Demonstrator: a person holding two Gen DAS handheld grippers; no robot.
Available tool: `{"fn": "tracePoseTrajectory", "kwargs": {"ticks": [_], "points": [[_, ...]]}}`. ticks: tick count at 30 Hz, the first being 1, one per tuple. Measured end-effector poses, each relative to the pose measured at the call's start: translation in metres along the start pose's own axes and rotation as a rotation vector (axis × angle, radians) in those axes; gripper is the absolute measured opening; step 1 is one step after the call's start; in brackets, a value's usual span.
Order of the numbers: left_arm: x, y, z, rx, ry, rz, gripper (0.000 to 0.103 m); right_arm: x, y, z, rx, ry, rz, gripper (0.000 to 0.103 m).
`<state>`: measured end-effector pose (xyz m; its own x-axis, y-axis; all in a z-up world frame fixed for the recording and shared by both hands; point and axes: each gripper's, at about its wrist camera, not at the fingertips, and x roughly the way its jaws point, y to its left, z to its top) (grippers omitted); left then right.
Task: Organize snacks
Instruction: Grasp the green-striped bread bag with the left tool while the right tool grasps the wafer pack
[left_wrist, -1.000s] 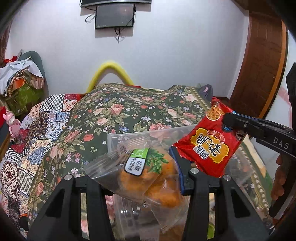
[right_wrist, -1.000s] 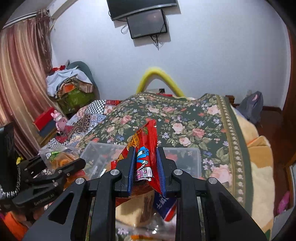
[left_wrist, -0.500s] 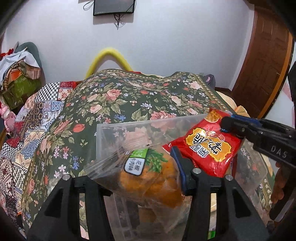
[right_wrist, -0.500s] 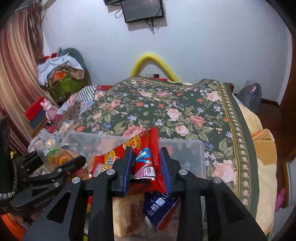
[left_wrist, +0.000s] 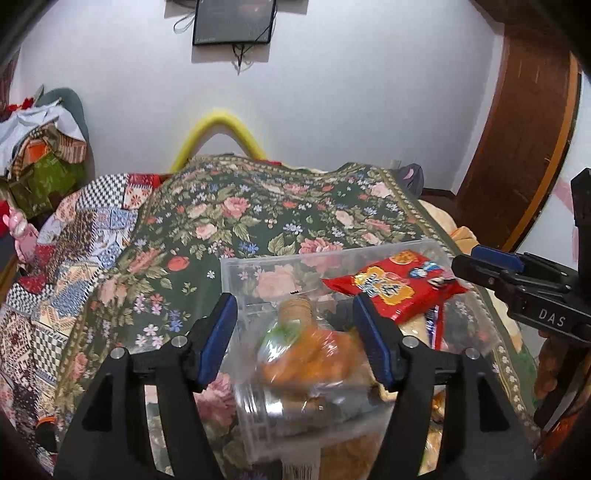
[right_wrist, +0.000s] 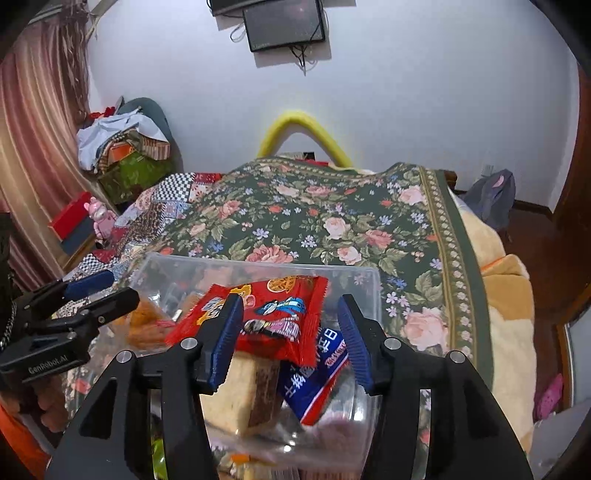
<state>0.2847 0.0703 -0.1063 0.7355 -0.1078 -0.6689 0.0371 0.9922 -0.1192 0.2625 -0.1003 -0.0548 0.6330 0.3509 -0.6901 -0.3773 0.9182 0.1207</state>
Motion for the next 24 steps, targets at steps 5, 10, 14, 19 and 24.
{"fn": "tracePoseTrajectory", "kwargs": {"ticks": [5, 10, 14, 19, 24], "points": [[-0.026, -0.01, -0.009, 0.043, -0.009, -0.007, 0.067, -0.024, 0.001, -0.008, -0.025, -0.023, 0.002, 0.052], [-0.044, -0.019, -0.024, 0.052, -0.002, -0.025, 0.069, -0.043, 0.002, -0.022, -0.043, -0.037, 0.004, 0.053], [-0.047, -0.024, -0.04, 0.039, 0.036, -0.052, 0.07, -0.052, 0.003, -0.038, -0.055, -0.027, 0.003, 0.054], [-0.04, -0.032, -0.064, 0.029, 0.099, -0.077, 0.07, -0.052, 0.001, -0.064, -0.052, 0.017, 0.014, 0.055], [-0.03, -0.044, -0.085, 0.035, 0.15, -0.087, 0.07, -0.042, 0.003, -0.086, -0.051, 0.078, 0.027, 0.055]]}}
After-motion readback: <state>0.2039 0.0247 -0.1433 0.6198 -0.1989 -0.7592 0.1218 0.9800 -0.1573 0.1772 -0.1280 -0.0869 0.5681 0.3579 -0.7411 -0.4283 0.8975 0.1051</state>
